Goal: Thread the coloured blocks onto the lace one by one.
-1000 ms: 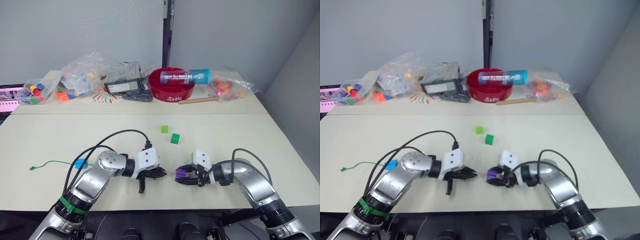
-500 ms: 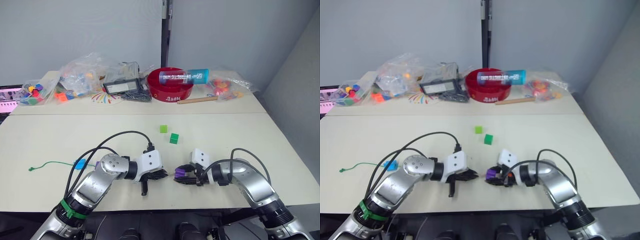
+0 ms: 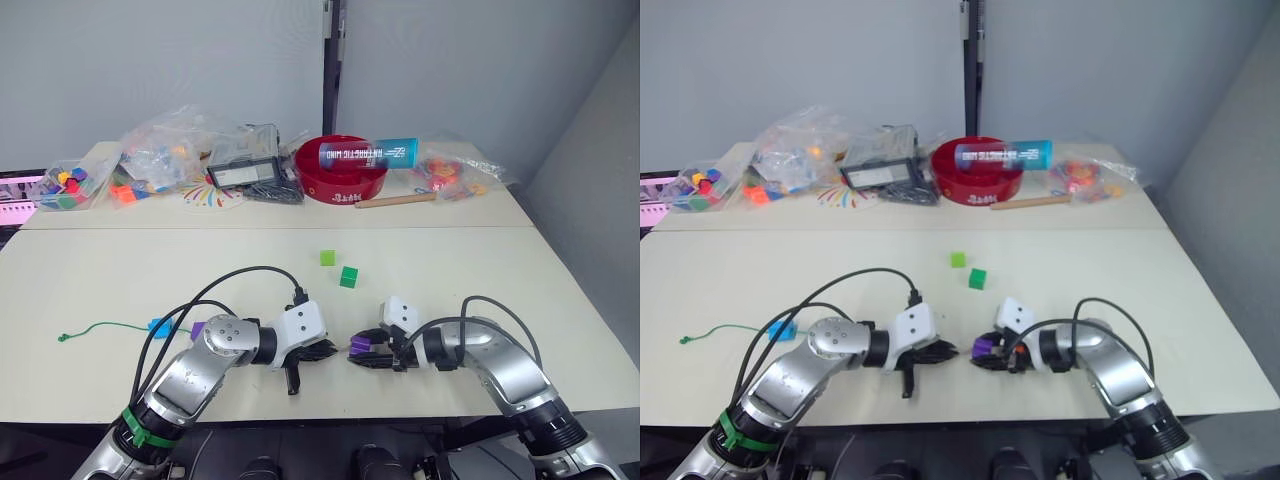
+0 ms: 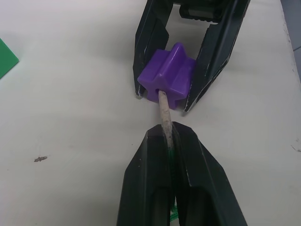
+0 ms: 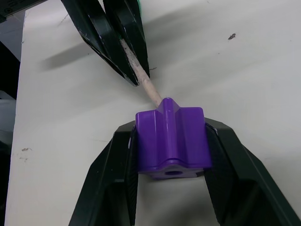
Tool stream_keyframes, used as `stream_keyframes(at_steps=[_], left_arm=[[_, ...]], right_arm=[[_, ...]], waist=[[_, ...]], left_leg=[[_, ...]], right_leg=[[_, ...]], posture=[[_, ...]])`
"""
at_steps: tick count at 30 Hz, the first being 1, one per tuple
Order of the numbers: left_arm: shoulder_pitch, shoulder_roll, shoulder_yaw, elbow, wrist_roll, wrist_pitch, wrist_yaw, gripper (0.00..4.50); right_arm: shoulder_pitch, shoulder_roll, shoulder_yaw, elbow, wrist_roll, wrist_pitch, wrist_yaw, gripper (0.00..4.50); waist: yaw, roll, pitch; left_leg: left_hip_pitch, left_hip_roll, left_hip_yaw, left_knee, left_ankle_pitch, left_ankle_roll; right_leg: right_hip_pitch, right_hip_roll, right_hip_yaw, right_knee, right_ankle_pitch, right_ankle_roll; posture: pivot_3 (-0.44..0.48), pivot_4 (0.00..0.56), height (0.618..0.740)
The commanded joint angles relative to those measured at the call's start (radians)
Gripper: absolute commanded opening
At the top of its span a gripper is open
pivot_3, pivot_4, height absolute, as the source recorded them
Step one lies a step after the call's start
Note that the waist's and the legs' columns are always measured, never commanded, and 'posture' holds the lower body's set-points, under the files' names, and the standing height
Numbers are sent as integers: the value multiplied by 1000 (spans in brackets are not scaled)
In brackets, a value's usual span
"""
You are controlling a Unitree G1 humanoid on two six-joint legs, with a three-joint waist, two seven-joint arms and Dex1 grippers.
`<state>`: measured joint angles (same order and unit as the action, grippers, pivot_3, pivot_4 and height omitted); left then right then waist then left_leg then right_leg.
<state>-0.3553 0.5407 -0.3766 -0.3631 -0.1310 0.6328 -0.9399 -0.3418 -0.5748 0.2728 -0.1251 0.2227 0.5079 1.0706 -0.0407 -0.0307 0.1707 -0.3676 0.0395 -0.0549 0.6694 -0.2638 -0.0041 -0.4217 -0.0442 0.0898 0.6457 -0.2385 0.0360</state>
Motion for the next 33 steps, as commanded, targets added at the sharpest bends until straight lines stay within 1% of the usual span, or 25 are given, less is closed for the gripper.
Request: stream_keyframes(at_steps=[1,5,10,15,21,28,33], left_arm=[[-33,-28,-34,-19,-40,-33,-41,0],[-41,-46,-49,1,-51,-44,-63,0],[-32,-48,-42,-5,-55,-35,-66,0],[6,-54,-5,-16,-85,-8,-52,0],[32,-56,-12,0,-88,-37,-73,0],[25,-40,-53,24,-77,-78,-124,0],[32,-26,-57,60,-64,-129,-141,0]], right_arm=[[-4,6,14,15,-8,38,-25,1387],[-7,14,10,16,-7,46,-33,1387],[2,21,-3,7,-1,66,-44,1387],[4,43,-37,9,32,108,-63,1387],[12,43,-17,-12,27,106,-57,1387],[16,49,12,-26,13,77,-54,1387],[14,44,27,1,-12,-13,-32,1387]], waist=[[0,0,0],[0,0,0],[1,0,0],[0,0,0],[-2,0,0],[-4,0,0],[-6,0,0]], left_leg=[[0,0,0,0,0,0],[0,0,0,0,0,0],[0,0,0,0,0,0],[0,0,0,0,0,0],[0,0,0,0,0,0],[0,0,0,0,0,0],[1,0,0,0,0,0]], right_leg=[[0,0,0,0,0,0],[0,0,0,0,0,0],[0,0,0,0,0,0],[0,0,0,0,0,0],[0,0,0,0,0,0],[0,0,0,0,0,0],[0,0,0,0,0,0]], posture=[[0,150,731],[0,150,731],[0,150,731],[0,150,731],[0,150,731],[0,150,731],[0,150,731]])
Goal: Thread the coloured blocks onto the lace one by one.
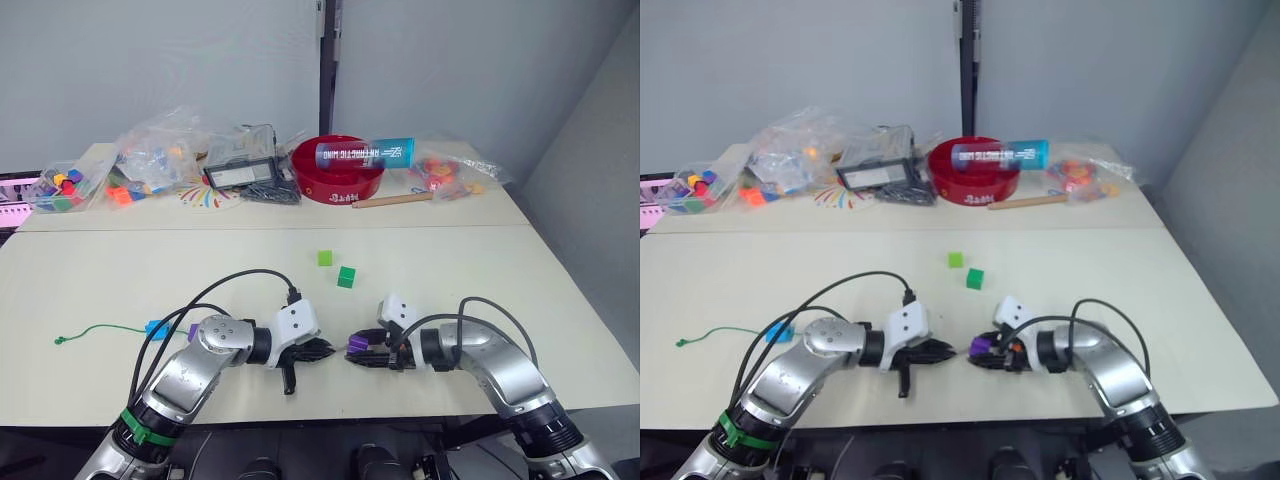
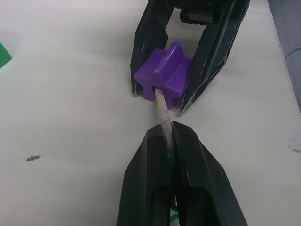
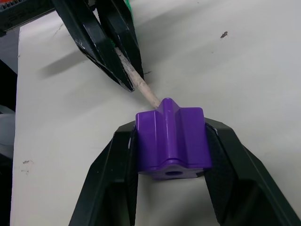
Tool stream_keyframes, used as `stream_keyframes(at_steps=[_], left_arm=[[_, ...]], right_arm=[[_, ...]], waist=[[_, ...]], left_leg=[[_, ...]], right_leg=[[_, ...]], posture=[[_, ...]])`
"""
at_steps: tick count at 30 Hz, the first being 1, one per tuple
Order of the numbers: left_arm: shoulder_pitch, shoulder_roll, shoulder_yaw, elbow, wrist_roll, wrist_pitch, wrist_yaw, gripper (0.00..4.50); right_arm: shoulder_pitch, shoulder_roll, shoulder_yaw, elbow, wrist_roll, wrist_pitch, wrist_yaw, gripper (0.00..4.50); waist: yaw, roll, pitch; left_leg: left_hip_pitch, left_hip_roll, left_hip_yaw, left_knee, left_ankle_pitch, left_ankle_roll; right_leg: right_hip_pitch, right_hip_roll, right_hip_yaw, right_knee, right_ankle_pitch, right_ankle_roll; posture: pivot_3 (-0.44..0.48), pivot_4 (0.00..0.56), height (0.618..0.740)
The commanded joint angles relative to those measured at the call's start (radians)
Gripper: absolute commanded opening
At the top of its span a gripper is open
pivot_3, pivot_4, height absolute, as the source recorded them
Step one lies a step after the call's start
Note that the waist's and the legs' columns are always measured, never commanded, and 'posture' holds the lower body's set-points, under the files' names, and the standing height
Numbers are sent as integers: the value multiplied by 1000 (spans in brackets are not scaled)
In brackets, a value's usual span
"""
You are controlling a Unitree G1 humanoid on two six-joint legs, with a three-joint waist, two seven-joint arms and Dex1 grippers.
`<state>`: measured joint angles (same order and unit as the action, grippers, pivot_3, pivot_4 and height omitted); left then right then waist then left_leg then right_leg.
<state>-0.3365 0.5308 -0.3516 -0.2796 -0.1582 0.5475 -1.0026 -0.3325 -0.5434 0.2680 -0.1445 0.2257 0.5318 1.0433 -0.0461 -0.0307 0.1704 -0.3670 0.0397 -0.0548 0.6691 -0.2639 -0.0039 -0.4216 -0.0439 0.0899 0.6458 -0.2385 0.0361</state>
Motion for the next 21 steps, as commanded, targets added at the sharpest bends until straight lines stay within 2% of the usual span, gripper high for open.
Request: stream_keyframes(at_steps=[1,13,21], left_arm=[[16,-11,-75,-18,-37,-54,-80,0],[94,5,38,-91,-133,-32,-48,0],[142,23,80,-133,-169,-10,-18,0]], right_arm=[[5,8,32,34,-21,-59,4,1387],[-30,-58,55,155,-53,-232,141,1387],[-57,-64,67,203,-66,-260,146,1387]], waist=[[-1,0,0],[0,0,0],[4,0,0]], left_leg=[[0,0,0,0,0,0],[-1,0,0,0,0,0],[0,0,1,0,0,0]], right_leg=[[0,0,0,0,0,0],[0,0,0,-1,0,0],[1,-1,0,-1,0,0]], posture=[[0,150,731],[0,150,731],[0,150,731]])
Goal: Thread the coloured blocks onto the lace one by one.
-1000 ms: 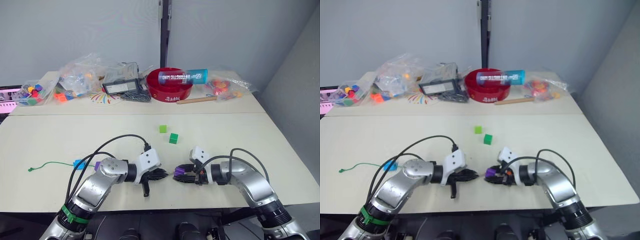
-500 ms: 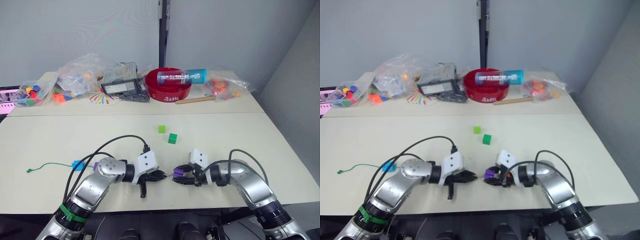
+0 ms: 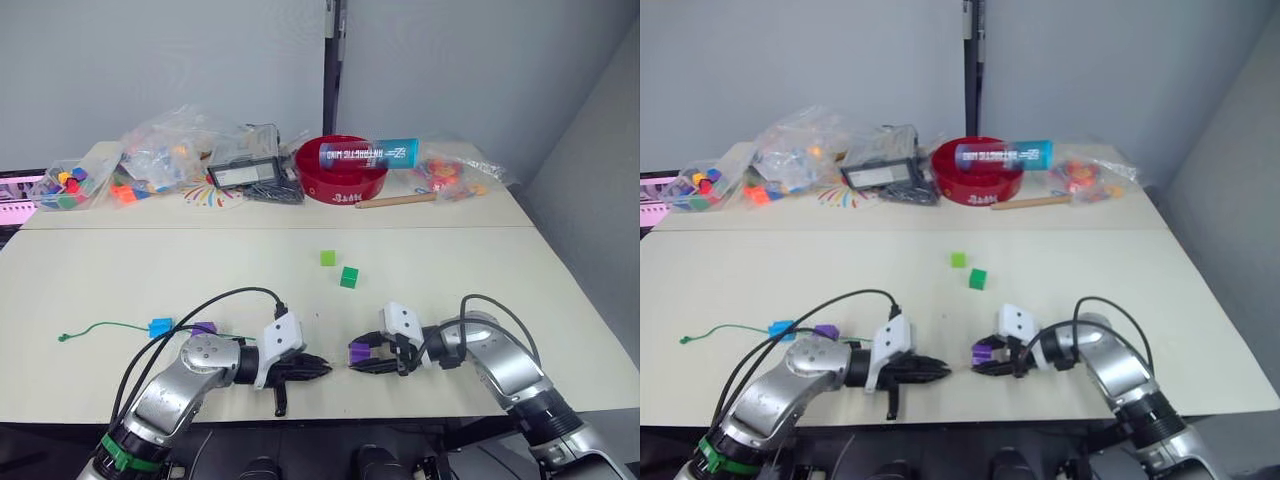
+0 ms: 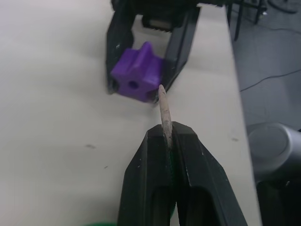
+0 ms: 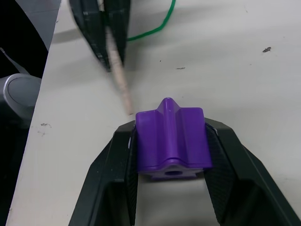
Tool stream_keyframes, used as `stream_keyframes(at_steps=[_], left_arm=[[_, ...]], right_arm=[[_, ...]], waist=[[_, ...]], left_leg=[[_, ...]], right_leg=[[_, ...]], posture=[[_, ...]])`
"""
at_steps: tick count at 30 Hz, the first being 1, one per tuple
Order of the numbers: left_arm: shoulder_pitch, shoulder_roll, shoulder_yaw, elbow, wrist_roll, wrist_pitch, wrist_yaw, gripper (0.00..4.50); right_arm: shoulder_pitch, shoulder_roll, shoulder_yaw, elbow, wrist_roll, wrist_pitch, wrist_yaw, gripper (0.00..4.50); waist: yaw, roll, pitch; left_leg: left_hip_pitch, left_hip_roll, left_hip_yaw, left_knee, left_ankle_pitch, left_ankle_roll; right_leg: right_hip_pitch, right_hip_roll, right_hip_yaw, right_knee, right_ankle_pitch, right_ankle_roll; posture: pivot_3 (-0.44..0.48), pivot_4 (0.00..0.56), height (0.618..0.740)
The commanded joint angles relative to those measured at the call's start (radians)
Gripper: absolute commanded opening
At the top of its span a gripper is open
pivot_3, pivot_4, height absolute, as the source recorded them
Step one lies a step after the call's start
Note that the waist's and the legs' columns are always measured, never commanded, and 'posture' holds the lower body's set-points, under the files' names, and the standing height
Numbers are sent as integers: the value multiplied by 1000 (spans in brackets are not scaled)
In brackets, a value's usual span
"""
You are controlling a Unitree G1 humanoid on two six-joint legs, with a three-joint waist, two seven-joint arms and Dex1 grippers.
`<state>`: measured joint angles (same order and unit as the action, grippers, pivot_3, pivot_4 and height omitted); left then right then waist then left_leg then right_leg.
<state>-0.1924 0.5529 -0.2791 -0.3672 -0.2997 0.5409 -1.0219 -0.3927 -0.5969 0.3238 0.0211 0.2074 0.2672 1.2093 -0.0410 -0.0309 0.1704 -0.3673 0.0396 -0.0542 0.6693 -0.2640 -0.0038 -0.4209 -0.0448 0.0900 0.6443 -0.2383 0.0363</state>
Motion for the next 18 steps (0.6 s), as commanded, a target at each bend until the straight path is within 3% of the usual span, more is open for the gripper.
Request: stream_keyframes(at_steps=[1,18], left_arm=[[-3,1,8,-45,-30,-3,6,0],[-59,33,-9,-22,20,17,84,0]], right_arm=[[3,-11,13,37,-47,5,-19,1387],[10,-47,18,35,-44,-24,10,1387]], waist=[[-1,0,0],[7,0,0]], left_leg=[[0,0,0,0,0,0],[0,-1,0,0,0,0]], right_leg=[[0,0,0,0,0,0],[0,0,0,0,0,0]], posture=[[0,150,731],[0,150,731]])
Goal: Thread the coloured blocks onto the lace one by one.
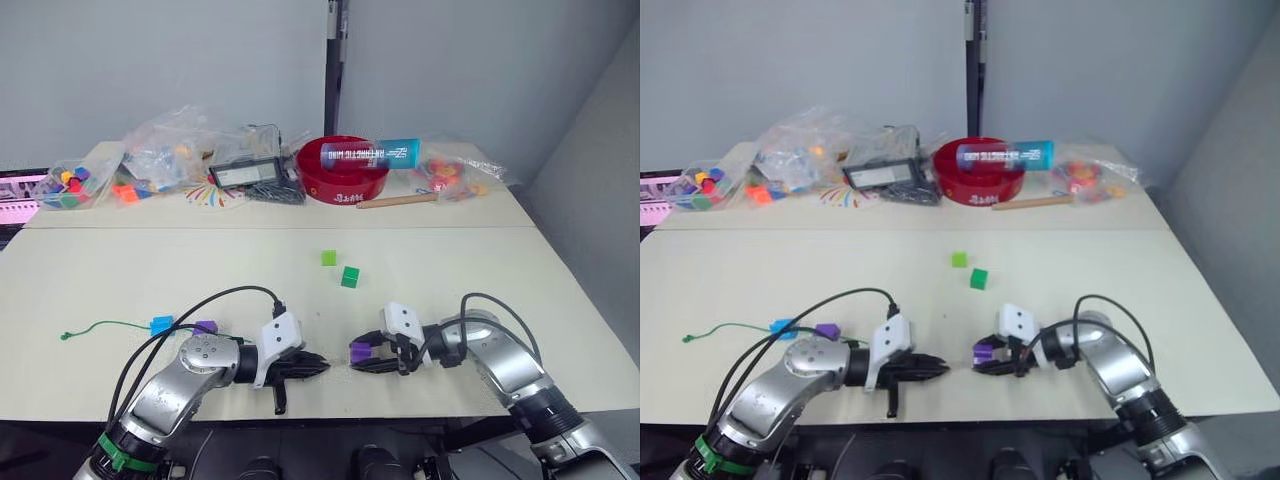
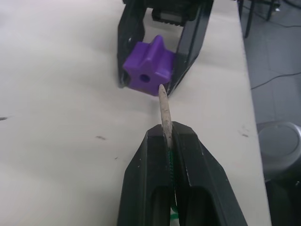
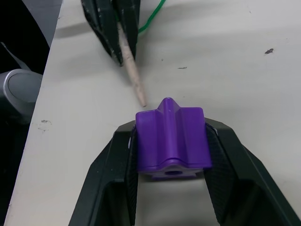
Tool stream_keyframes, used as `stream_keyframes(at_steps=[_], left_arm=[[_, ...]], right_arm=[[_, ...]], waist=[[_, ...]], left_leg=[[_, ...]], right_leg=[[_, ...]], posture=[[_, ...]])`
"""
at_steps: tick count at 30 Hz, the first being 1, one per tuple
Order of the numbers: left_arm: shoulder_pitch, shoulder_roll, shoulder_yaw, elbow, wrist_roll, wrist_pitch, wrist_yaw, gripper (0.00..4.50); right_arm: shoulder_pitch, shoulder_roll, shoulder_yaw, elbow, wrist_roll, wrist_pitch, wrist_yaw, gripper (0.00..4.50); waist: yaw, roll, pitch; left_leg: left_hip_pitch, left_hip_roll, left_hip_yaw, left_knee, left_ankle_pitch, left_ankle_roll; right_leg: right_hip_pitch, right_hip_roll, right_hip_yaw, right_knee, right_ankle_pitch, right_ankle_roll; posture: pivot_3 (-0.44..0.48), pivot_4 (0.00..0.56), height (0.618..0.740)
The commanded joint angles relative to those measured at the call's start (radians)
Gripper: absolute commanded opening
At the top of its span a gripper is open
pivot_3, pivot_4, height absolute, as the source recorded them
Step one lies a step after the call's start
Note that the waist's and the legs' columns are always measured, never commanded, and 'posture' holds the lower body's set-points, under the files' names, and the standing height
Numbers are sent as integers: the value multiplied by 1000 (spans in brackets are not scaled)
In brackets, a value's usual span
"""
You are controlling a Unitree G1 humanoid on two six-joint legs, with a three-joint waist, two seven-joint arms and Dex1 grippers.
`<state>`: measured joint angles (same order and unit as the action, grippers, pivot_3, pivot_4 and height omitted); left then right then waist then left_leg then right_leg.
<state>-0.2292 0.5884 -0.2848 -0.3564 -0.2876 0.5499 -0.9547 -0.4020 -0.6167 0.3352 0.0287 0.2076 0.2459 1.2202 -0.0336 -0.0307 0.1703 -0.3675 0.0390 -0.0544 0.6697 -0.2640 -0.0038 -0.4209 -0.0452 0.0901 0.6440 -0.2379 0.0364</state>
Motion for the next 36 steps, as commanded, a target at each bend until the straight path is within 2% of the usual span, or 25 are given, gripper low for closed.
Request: stream_keyframes(at_steps=[1,12,36], left_arm=[[-28,-2,-5,-36,11,14,24,0],[-46,20,-46,-72,45,53,56,0],[-86,-26,-111,-29,73,63,77,0]], right_arm=[[19,-28,8,28,-46,-6,-1,1387],[11,-25,13,25,-49,-12,-10,1387],[22,-17,5,-26,-33,30,-26,1387]], waist=[[-1,0,0],[-1,0,0],[-1,0,0]], left_leg=[[0,0,0,0,0,0],[0,0,0,0,0,0],[0,0,0,0,0,0]], right_leg=[[0,0,0,0,0,0],[0,0,0,0,0,0],[0,0,0,0,0,0]], posture=[[0,150,731],[0,150,731],[0,150,731]])
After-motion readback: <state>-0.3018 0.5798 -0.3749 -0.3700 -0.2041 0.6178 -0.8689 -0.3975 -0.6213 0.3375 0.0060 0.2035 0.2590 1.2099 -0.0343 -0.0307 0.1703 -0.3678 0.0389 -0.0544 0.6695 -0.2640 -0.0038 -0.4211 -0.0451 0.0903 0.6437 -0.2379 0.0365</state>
